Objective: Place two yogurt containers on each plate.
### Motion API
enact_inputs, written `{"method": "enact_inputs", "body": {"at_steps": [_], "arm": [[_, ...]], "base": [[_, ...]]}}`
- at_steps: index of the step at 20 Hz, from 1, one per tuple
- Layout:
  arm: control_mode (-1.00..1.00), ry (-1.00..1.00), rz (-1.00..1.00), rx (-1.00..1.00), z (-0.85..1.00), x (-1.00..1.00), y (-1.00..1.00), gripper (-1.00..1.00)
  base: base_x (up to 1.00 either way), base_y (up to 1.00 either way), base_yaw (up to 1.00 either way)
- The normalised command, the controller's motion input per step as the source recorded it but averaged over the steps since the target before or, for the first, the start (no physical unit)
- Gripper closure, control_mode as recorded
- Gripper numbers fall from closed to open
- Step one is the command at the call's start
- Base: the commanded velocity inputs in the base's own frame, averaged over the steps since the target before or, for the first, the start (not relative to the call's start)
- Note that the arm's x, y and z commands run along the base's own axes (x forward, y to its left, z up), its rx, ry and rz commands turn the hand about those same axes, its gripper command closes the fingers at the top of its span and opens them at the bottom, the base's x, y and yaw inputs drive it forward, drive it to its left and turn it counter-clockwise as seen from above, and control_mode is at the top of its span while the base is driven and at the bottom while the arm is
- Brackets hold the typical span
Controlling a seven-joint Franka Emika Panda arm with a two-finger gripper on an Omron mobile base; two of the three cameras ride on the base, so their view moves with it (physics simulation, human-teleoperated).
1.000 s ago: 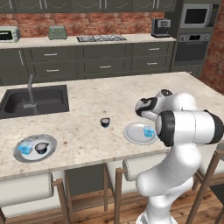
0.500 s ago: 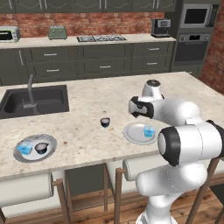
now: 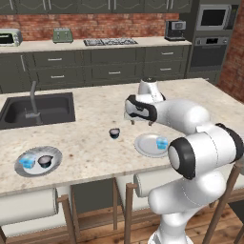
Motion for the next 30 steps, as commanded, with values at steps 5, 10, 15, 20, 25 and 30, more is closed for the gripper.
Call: {"method": "enact_inputs", "body": {"at_steps": [5,10,15,20,25,30], "arm": [[-1.0,0.0,-0.14,0.12,-0.17,0.0,0.59,-1.0],[-1.0,0.0,-0.17,0.12,-0.3,0.21,0.45,-1.0],[-1.0,-0.01,-0.18,0.09,-0.31,0.37,0.51,-1.0],[-1.0,-0.01,-0.18,0.0,-0.1,0.52,0.34,-1.0],[-1.0,0.12,-0.02,0.0,-0.07,0.39,0.03,-1.0],[-1.0,0.1,0.0,0.0,-0.13,0.29,0.0,-1.0]], "base": [[0.0,0.0,0.0],[0.0,0.0,0.0],[0.0,0.0,0.0],[0.0,0.0,0.0],[0.0,0.0,0.0],[0.0,0.0,0.0]]}}
